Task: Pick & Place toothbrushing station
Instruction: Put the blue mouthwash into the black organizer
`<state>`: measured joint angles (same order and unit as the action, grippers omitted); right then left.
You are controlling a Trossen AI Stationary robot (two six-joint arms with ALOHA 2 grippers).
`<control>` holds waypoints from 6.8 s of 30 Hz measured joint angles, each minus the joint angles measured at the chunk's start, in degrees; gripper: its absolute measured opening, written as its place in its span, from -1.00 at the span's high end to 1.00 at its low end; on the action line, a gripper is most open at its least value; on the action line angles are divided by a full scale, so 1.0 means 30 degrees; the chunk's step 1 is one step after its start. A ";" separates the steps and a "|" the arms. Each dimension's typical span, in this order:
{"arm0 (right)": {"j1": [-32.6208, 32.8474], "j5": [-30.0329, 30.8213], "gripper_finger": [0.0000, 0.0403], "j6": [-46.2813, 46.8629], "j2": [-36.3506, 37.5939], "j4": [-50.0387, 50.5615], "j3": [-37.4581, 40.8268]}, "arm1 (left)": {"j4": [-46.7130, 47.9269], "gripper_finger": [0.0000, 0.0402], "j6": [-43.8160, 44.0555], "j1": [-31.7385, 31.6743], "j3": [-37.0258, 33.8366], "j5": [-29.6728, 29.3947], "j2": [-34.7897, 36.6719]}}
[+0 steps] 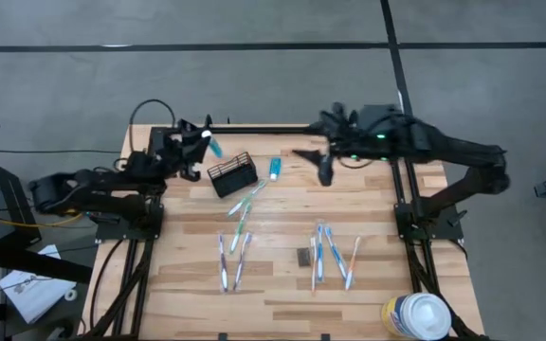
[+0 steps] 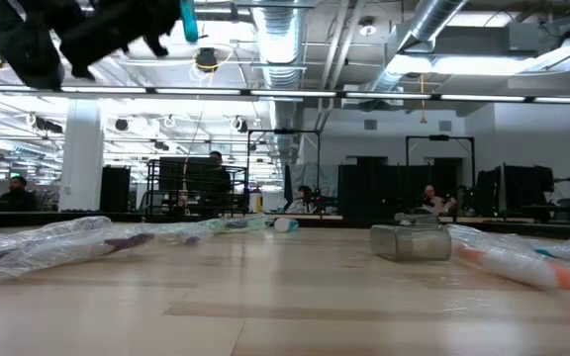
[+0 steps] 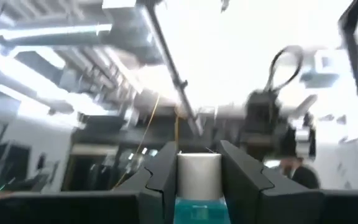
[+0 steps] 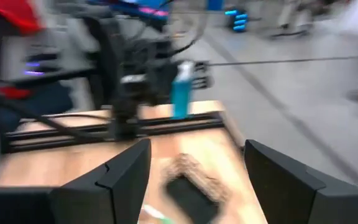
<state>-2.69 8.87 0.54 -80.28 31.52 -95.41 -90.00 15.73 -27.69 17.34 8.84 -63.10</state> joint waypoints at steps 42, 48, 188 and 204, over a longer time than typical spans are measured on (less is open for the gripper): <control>-0.2421 -0.6793 -0.02 0.2079 -0.5640 -0.9513 -0.0012 | 0.0920 0.58 0.2697 0.1143 0.8887 0.0337 -0.4114; -0.3047 -0.7228 0.02 0.2138 -0.5474 -0.9132 0.0007 | 0.0836 0.58 0.3085 0.1666 0.8933 0.0240 -0.4021; -0.5431 -1.3710 0.68 0.2826 -0.6042 -0.6993 -0.2412 | 1.2823 0.48 0.5450 -0.1686 1.0353 0.8517 -0.1643; -0.5620 -1.3809 0.68 0.2826 -0.6115 -0.7070 -0.2412 | 1.2811 0.48 0.5377 -0.1001 1.0353 0.8204 -0.1643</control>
<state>-19.55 -32.56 9.02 -98.63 10.31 -102.65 -51.56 31.86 -30.70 48.40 33.45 -68.03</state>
